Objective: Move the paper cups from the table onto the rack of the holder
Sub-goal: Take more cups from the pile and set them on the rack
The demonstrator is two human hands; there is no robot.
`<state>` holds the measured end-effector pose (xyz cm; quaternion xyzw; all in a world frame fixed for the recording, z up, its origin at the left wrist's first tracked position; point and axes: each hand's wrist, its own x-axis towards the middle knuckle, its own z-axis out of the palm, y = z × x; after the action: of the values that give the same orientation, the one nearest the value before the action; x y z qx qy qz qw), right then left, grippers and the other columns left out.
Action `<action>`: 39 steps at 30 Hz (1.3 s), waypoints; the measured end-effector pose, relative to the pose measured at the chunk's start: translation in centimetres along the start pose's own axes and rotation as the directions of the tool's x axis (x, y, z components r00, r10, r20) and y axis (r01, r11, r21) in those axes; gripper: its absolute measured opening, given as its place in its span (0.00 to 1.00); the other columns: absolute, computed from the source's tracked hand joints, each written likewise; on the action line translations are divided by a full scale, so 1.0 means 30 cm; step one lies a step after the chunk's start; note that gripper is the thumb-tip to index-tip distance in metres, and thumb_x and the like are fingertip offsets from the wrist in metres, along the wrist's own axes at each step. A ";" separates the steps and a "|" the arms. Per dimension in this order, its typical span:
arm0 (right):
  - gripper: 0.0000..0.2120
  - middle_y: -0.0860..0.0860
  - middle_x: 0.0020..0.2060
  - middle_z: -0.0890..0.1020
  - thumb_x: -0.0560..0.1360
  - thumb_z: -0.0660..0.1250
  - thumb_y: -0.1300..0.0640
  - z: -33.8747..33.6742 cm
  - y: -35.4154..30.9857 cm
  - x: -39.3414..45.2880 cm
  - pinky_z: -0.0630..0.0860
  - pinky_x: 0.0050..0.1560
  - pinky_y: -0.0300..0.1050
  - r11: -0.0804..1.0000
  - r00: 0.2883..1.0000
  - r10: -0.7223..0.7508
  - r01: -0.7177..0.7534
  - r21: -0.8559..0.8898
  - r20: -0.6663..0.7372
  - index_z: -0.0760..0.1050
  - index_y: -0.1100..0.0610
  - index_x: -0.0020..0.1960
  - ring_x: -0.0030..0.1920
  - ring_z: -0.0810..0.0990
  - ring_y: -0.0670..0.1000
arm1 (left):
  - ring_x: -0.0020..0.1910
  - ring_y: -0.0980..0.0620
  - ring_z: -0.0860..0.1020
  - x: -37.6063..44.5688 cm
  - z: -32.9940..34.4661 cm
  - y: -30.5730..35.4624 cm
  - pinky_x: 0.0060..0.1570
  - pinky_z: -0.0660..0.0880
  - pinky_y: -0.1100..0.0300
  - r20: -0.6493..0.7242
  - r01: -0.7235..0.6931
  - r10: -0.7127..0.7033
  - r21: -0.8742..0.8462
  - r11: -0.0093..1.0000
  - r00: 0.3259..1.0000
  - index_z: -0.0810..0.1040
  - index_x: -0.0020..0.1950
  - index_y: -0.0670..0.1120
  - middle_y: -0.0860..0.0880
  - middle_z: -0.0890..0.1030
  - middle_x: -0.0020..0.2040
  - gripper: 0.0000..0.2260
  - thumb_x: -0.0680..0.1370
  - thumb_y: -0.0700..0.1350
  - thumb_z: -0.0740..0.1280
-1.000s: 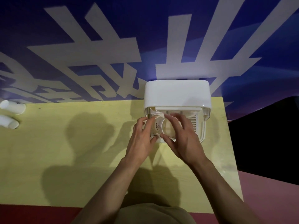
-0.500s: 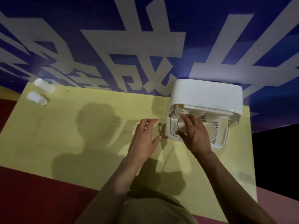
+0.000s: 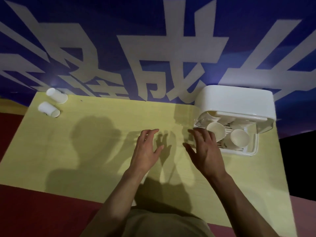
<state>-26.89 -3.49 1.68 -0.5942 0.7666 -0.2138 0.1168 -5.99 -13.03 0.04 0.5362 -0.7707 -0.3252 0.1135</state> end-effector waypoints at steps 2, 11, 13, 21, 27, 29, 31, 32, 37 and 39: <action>0.21 0.55 0.65 0.77 0.79 0.71 0.49 0.052 -0.124 0.028 0.76 0.62 0.57 1.000 1.000 -0.023 0.023 -0.017 0.009 0.76 0.58 0.68 0.63 0.74 0.59 | 0.67 0.55 0.70 0.020 -0.057 -0.085 0.62 0.70 0.62 -0.002 0.010 -0.010 -0.020 1.000 1.000 0.66 0.75 0.57 0.55 0.67 0.69 0.26 0.79 0.51 0.71; 0.21 0.52 0.68 0.75 0.81 0.68 0.46 0.399 -0.818 0.293 0.78 0.59 0.51 0.997 0.993 -0.072 0.071 0.012 0.099 0.75 0.53 0.70 0.67 0.73 0.56 | 0.66 0.52 0.71 0.123 -0.540 -0.697 0.63 0.72 0.57 -0.128 0.077 -0.089 -0.097 0.992 0.988 0.69 0.74 0.54 0.52 0.70 0.67 0.25 0.78 0.47 0.72; 0.21 0.52 0.68 0.75 0.80 0.68 0.46 0.497 -0.958 0.360 0.79 0.59 0.53 0.994 0.983 -0.111 0.110 0.014 0.144 0.74 0.53 0.70 0.67 0.73 0.56 | 0.67 0.48 0.70 0.141 -0.663 -0.861 0.65 0.72 0.53 -0.173 0.133 -0.149 -0.099 0.986 0.974 0.71 0.73 0.53 0.49 0.70 0.67 0.25 0.78 0.47 0.72; 0.23 0.51 0.70 0.72 0.80 0.68 0.46 0.737 -1.334 0.575 0.79 0.59 0.53 0.978 0.944 -0.201 0.209 -0.004 0.260 0.72 0.52 0.72 0.67 0.72 0.56 | 0.65 0.37 0.69 0.279 -1.020 -1.358 0.68 0.67 0.46 -0.360 0.306 -0.333 -0.130 0.943 0.872 0.70 0.73 0.45 0.39 0.68 0.68 0.30 0.73 0.44 0.76; 0.27 0.53 0.72 0.69 0.80 0.69 0.46 0.854 -1.444 0.755 0.80 0.59 0.55 0.958 0.915 -0.229 0.272 -0.087 0.331 0.67 0.52 0.76 0.68 0.70 0.58 | 0.69 0.37 0.66 0.465 -1.085 -1.569 0.69 0.65 0.47 -0.317 0.422 -0.473 -0.218 0.880 0.822 0.65 0.75 0.42 0.39 0.65 0.71 0.36 0.73 0.48 0.78; 0.29 0.54 0.74 0.68 0.80 0.69 0.46 0.899 -1.471 0.815 0.79 0.61 0.55 0.950 0.906 -0.230 0.288 -0.118 0.354 0.66 0.52 0.77 0.69 0.69 0.58 | 0.69 0.36 0.66 0.506 -1.076 -1.617 0.69 0.65 0.47 -0.298 0.446 -0.493 -0.217 0.869 0.817 0.64 0.76 0.41 0.40 0.64 0.72 0.38 0.72 0.49 0.78; 0.30 0.56 0.74 0.66 0.80 0.69 0.47 0.949 -1.500 0.868 0.80 0.61 0.56 0.938 0.892 -0.250 0.319 -0.133 0.376 0.64 0.52 0.78 0.70 0.69 0.60 | 0.70 0.36 0.65 0.535 -1.060 -1.654 0.68 0.66 0.46 -0.280 0.461 -0.507 -0.215 0.861 0.815 0.63 0.76 0.41 0.40 0.63 0.72 0.38 0.72 0.50 0.78; 0.31 0.57 0.75 0.66 0.80 0.69 0.47 0.979 -1.516 0.892 0.80 0.61 0.56 0.928 0.881 -0.269 0.345 -0.140 0.389 0.63 0.52 0.78 0.70 0.69 0.60 | 0.70 0.36 0.65 0.545 -1.052 -1.668 0.67 0.67 0.46 -0.267 0.468 -0.514 -0.219 0.856 0.815 0.63 0.77 0.41 0.40 0.62 0.72 0.39 0.73 0.51 0.78; 0.37 0.60 0.79 0.59 0.79 0.70 0.48 1.152 -1.616 1.037 0.75 0.68 0.59 0.824 0.792 -0.380 0.524 -0.215 0.477 0.56 0.51 0.82 0.73 0.66 0.63 | 0.69 0.36 0.65 0.559 -0.990 -1.721 0.67 0.67 0.45 -0.239 0.399 -0.473 -0.297 0.867 0.848 0.65 0.76 0.45 0.41 0.62 0.71 0.37 0.72 0.55 0.76; 0.38 0.61 0.80 0.59 0.79 0.70 0.49 1.214 -1.650 1.105 0.74 0.69 0.59 0.805 0.774 -0.407 0.555 -0.211 0.484 0.55 0.51 0.83 0.73 0.66 0.64 | 0.67 0.38 0.66 0.562 -0.988 -1.717 0.66 0.67 0.46 -0.262 0.357 -0.452 -0.340 0.870 0.853 0.71 0.69 0.42 0.39 0.67 0.68 0.35 0.70 0.62 0.71</action>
<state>22.67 -52.24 -4.83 -0.8150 0.5675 0.0312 0.1127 41.57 -50.46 -12.37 0.7132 -0.5549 -0.3514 0.2449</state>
